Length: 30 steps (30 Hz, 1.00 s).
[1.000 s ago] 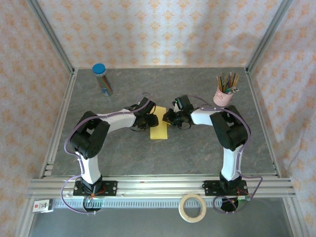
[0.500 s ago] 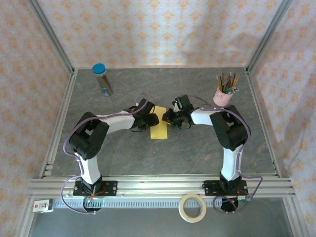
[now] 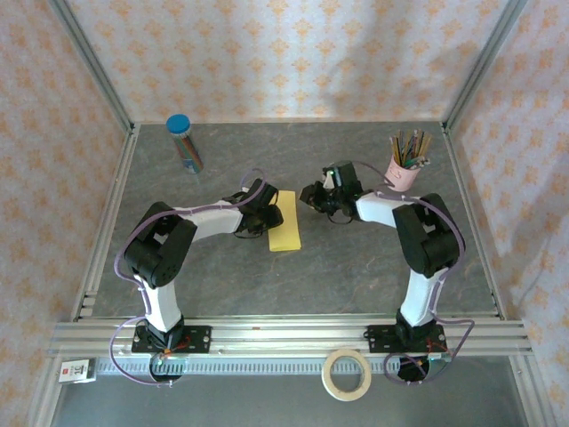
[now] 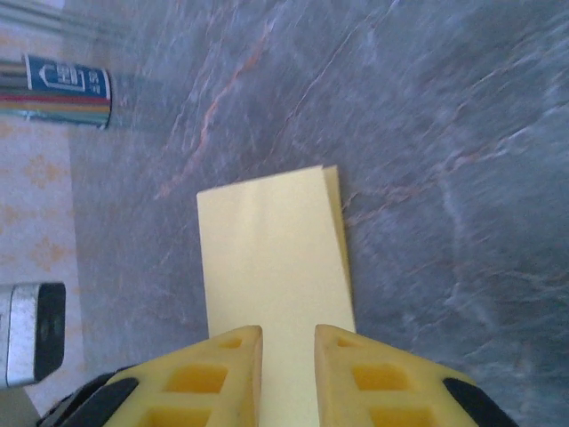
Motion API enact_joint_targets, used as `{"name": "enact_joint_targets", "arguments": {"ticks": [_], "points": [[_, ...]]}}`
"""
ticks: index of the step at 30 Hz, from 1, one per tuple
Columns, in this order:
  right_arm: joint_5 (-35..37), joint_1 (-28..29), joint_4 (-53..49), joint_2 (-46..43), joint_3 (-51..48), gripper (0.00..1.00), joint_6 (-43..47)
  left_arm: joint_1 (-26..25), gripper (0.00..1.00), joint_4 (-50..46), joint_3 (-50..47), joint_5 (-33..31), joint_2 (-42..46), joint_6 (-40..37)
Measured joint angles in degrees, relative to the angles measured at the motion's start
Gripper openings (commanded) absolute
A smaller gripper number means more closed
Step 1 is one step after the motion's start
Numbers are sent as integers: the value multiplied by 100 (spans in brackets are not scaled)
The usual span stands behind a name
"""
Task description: Fold a paper plane with a square sheet of paper (pick it up from the middle)
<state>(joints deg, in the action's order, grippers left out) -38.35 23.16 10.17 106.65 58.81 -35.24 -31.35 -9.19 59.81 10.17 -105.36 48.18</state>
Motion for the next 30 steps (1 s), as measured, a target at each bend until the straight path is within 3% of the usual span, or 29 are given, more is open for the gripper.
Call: {"name": "enact_joint_targets", "arguments": {"ticks": [8, 30], "points": [[-72, -90, -52, 122, 17, 22, 203, 0, 40, 13, -42, -55, 0, 7], [-2, -125, -629, 177, 348, 22, 535, -92, 40, -431, 317, -332, -280, -116]]}}
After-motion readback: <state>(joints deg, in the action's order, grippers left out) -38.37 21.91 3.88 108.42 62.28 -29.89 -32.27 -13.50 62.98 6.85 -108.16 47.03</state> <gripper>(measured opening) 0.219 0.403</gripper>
